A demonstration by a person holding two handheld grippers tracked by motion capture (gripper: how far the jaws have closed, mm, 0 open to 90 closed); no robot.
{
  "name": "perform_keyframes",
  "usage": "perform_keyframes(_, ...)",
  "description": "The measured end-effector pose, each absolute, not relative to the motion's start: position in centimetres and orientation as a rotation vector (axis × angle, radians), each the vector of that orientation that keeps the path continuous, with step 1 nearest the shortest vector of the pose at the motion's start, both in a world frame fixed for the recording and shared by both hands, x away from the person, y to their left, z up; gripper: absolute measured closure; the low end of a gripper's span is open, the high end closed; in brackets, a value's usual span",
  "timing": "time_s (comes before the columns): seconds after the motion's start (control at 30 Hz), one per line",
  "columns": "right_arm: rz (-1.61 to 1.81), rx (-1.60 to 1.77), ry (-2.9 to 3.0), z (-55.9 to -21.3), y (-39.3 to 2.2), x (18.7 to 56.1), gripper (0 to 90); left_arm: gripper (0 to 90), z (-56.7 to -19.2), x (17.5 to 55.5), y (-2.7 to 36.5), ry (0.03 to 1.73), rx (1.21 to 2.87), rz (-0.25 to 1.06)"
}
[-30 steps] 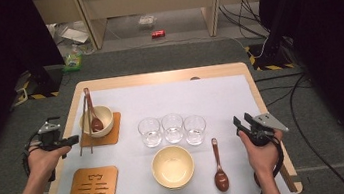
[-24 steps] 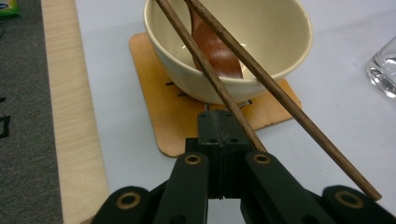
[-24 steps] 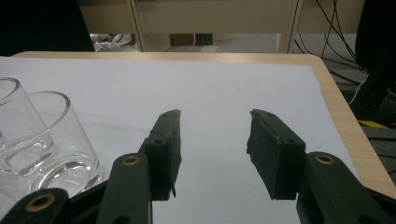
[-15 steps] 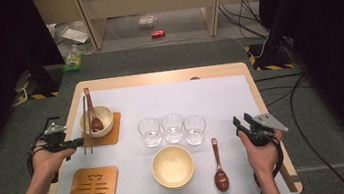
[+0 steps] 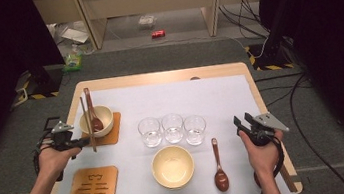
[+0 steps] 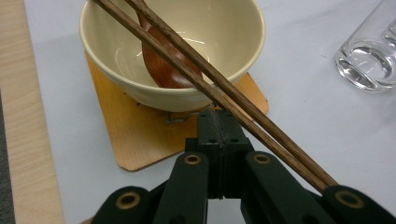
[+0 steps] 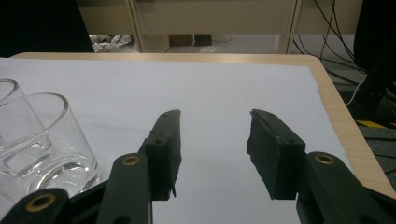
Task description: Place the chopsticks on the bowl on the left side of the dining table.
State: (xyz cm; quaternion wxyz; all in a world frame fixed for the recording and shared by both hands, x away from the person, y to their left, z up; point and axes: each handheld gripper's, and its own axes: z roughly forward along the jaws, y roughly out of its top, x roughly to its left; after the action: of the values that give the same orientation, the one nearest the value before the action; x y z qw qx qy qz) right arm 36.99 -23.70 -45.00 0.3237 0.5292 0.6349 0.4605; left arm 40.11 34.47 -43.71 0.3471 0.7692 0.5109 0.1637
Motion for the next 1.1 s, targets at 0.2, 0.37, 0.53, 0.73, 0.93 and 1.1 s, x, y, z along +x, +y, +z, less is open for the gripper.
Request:
perform_keyframes(0.2,1.207,1.386,1.672,-45.1,-23.6,37.0,54.0,89.2,-43.6,39.9,33.5,1.301,2.009,0.409)
perform_keyframes(0.37,1.211,1.384,1.669,-45.0,-23.6,37.0,54.1,89.1,-43.4,39.6,32.4,1.270,2.029,0.408)
perform_keyframes(0.53,1.212,1.385,1.667,-45.0,-23.6,37.0,54.1,89.1,-43.4,39.8,31.3,1.241,2.050,0.407)
perform_keyframes(0.73,1.208,1.389,1.667,-45.0,-23.8,37.0,54.1,89.1,-43.4,40.3,30.0,1.223,2.070,0.410)
perform_keyframes(0.93,1.208,1.389,1.667,-44.9,-23.7,37.0,54.2,89.1,-43.4,40.9,28.7,1.217,2.076,0.409)
perform_keyframes(1.1,1.214,1.387,1.661,-44.9,-23.8,36.9,54.2,89.3,-43.5,41.5,27.8,1.219,2.072,0.411)
